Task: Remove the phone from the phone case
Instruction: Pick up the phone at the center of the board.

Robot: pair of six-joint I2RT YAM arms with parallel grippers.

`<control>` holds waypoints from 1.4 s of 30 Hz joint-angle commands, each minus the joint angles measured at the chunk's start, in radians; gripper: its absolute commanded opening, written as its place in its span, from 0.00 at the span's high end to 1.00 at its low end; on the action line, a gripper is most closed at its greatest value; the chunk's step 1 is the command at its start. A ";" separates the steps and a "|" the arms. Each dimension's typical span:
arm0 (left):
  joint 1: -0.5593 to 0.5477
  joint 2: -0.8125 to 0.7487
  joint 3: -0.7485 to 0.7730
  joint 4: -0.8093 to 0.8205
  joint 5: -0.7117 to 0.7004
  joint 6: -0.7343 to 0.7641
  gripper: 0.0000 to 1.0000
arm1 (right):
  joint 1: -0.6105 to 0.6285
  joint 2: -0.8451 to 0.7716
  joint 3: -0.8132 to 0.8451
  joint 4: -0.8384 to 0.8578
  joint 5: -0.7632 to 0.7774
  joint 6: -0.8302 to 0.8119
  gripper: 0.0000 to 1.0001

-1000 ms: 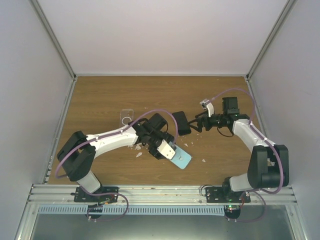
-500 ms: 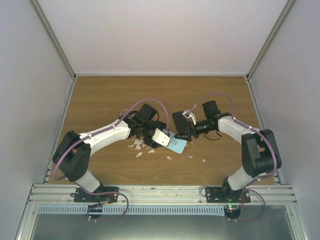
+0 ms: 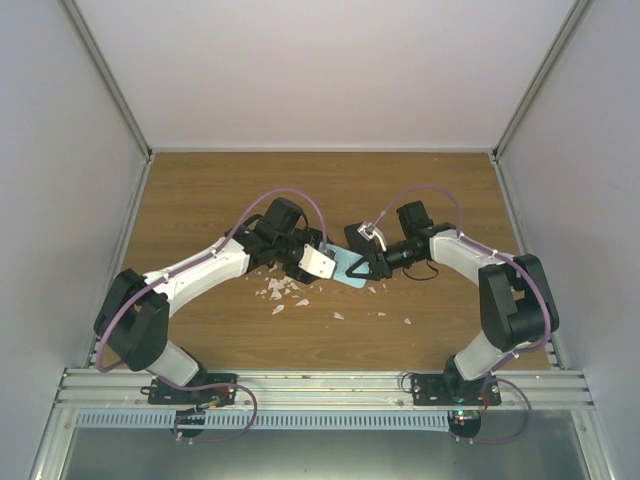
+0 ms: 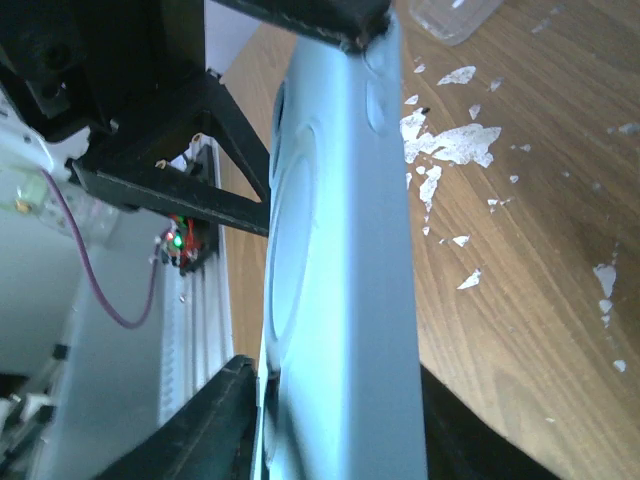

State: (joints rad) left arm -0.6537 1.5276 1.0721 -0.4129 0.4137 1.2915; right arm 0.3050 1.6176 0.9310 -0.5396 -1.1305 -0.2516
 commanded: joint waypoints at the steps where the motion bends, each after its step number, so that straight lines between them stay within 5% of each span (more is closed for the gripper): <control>1: 0.020 -0.068 -0.012 0.104 0.029 -0.011 0.48 | 0.006 0.004 0.044 -0.008 -0.037 -0.005 0.72; 8: 0.027 -0.101 -0.031 0.123 -0.012 -0.048 0.22 | -0.008 0.022 0.115 -0.047 -0.053 -0.011 0.98; 12: 0.041 -0.145 -0.056 0.172 -0.043 -0.102 0.02 | -0.024 0.015 0.150 -0.064 -0.034 -0.020 0.99; 19: 0.068 -0.183 -0.024 0.258 -0.155 -0.385 0.01 | -0.039 -0.043 0.246 -0.064 0.139 -0.064 1.00; 26: 0.139 -0.139 0.202 0.179 -0.165 -0.781 0.01 | -0.040 -0.121 0.312 -0.024 0.375 -0.141 1.00; 34: 0.300 -0.032 0.471 0.051 0.052 -1.169 0.01 | -0.034 -0.233 0.345 0.146 0.696 -0.246 0.99; 42: 0.498 0.019 0.520 0.134 0.360 -1.617 0.01 | 0.007 -0.263 0.361 0.275 1.012 -0.414 1.00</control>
State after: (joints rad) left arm -0.2245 1.5246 1.5711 -0.3351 0.5716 -0.0357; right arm 0.2852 1.4063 1.2728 -0.4210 -0.3077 -0.5434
